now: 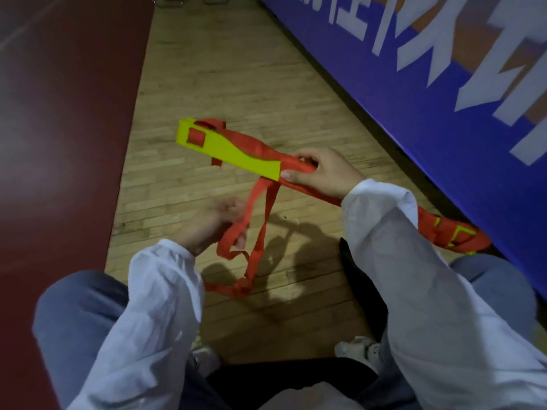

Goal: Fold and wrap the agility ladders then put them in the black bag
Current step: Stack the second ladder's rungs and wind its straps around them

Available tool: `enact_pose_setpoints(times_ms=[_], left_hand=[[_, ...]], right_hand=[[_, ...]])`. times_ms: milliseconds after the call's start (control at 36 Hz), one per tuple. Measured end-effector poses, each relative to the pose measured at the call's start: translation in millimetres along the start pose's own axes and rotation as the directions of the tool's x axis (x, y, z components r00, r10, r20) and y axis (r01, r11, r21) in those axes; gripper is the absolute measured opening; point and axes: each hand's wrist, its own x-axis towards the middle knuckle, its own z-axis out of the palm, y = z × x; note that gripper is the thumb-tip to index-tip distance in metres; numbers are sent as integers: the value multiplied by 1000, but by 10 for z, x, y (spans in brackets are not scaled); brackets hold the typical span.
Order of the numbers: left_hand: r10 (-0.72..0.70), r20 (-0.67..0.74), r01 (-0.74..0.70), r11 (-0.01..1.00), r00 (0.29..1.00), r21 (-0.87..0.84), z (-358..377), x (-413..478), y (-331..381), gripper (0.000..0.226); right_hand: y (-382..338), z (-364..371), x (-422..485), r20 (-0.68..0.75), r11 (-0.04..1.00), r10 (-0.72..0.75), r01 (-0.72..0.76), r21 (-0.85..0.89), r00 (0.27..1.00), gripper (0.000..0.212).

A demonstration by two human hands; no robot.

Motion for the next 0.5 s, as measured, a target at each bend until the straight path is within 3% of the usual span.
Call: enact_pose_setpoints(times_ms=[28,83,139,222,333,417,472,500], left_hand=[[-103,47,92,979,994,184,8,17,-20,22],[-316,105,224,834,943,504,7,61,-96,31],[-377,97,248,761,921,599,1,92,-118,41],[-280,22,231,833,960,503,-14,207,-63,51],[-65,-240,92,990,969,103,68,314,129,34],[26,-381,17,994,924,108,-292,602,-43,12],[-20,-428,104,979,904,174,-620,927,-316,41],[-8,-408,89,980,913,179,-621,1004,-363,31]], right_hand=[[-19,-22,9,-6,1000,-3,3,17,1000,47],[-64,-53,11,33,997,-30,28,75,999,42],[-118,-62,-5,96,989,-67,53,138,993,26],[-199,-41,-65,163,979,-110,79,190,980,21],[-260,13,-84,242,975,-115,63,213,963,12],[-309,18,-100,282,973,-140,79,218,949,24],[-330,22,-99,288,969,-153,86,231,945,30],[-333,28,-90,281,968,-152,85,236,947,31]])
